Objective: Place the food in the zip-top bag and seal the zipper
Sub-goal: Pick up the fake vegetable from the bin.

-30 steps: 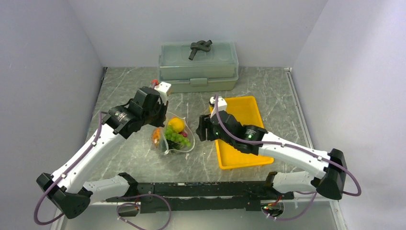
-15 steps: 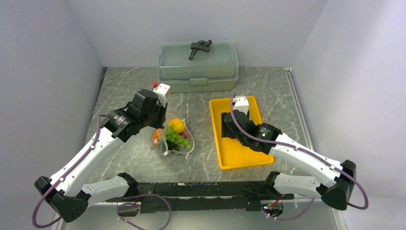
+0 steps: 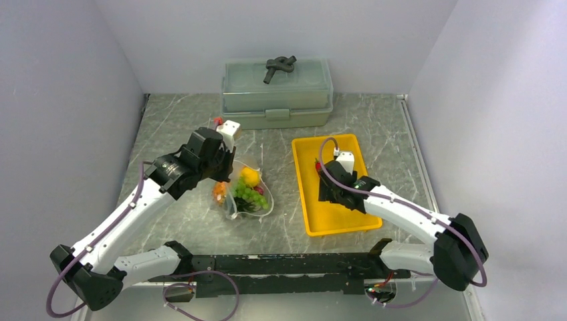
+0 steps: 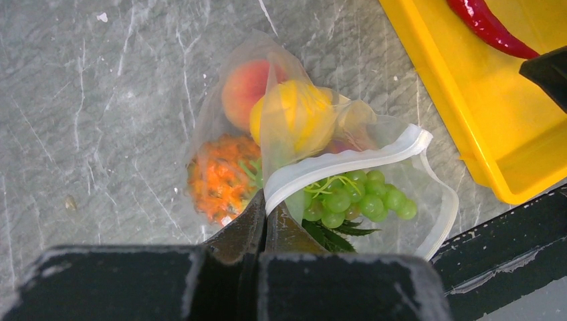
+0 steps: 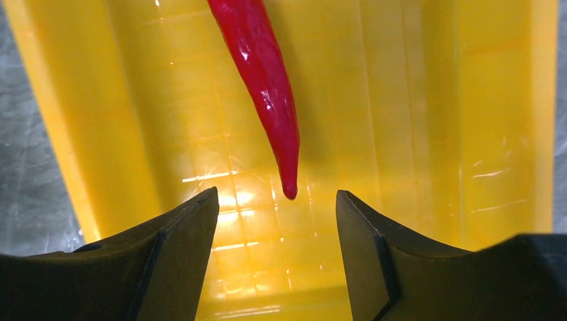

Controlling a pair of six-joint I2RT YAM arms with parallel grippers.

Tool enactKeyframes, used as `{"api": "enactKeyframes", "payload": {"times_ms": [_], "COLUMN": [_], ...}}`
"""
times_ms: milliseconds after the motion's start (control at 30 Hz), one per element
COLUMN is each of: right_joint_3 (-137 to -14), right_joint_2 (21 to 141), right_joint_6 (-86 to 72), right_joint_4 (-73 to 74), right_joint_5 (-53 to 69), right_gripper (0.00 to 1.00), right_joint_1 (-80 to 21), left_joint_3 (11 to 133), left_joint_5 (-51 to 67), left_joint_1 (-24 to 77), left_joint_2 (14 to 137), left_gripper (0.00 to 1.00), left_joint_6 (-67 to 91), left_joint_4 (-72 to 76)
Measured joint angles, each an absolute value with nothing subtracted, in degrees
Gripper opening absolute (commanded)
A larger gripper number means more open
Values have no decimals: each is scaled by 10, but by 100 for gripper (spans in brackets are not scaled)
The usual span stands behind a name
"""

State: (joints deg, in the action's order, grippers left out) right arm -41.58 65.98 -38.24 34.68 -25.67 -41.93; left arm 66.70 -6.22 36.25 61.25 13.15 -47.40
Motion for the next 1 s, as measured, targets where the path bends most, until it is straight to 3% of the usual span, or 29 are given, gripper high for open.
{"api": "enactKeyframes", "payload": {"times_ms": [533, 1000], "right_joint_3": [-361, -337], "right_joint_2": [743, 743], "right_joint_6": [-404, -408], "right_joint_4": [191, 147], "right_joint_5": [-245, -255], "right_gripper": [67, 47], "right_joint_1": [-389, -379], "left_joint_3": [649, 649], "left_joint_5": [-59, -58], "left_joint_1": [362, 361], "left_joint_2": [606, 606], "left_gripper": [0, 0], "left_joint_6": [132, 131], "left_joint_4": [-474, -474]}}
